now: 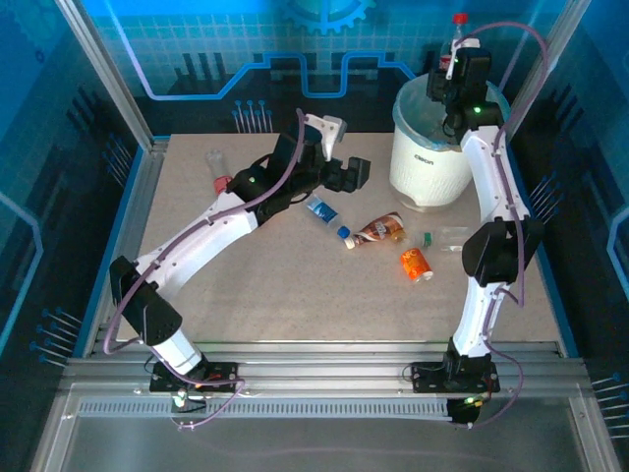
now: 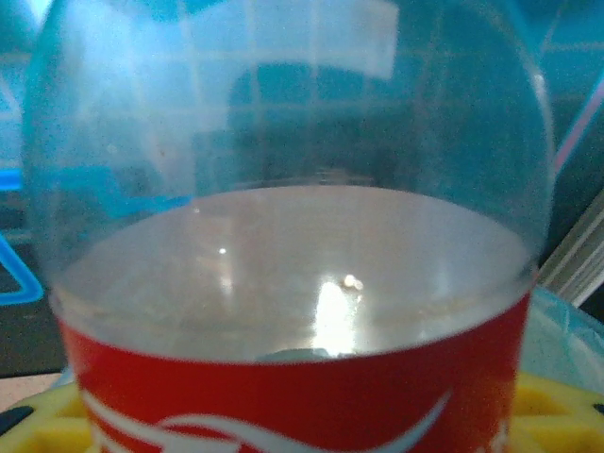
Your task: Put the plastic bottles in the bin
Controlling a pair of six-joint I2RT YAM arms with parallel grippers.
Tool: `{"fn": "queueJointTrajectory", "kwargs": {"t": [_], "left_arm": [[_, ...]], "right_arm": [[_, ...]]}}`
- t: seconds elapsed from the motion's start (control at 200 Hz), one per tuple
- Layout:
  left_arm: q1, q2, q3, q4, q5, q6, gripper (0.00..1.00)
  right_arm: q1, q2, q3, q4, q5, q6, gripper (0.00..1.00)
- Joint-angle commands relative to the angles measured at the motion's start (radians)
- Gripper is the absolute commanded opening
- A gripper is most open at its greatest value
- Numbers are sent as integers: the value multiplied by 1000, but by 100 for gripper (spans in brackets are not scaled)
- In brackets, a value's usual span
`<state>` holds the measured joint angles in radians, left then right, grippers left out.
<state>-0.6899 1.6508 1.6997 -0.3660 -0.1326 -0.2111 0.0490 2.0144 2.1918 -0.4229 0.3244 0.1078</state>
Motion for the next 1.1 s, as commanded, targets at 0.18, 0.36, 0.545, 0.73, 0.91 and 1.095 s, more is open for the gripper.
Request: {"fn": "queueJointTrajectory", "kwargs": {"t": [0.18,0.36,0.545,0.73,0.91,1.095], "left_arm": [[2,-2,22,25,20,-30,97],[-3,-3,18,27,22,-41,97],[-5,-2,-5,42,25,-48,97],[-6,3,-5,44,27,-47,97],[-6,-9,-5,41,27,-46,97],[-6,-59,-40,47,20,-48,97]], "right_arm": [[-32,-102,-173,121,78,24,77],[-42,-188,-295,183,70,33,78],[-58,-214,-325,175,36,42,78],[-59,-206,-303,140,6,44,76],[-48,-230,-258,64,-70,64,74],[-26,-280,-214,-23,-118,59,70]]}}
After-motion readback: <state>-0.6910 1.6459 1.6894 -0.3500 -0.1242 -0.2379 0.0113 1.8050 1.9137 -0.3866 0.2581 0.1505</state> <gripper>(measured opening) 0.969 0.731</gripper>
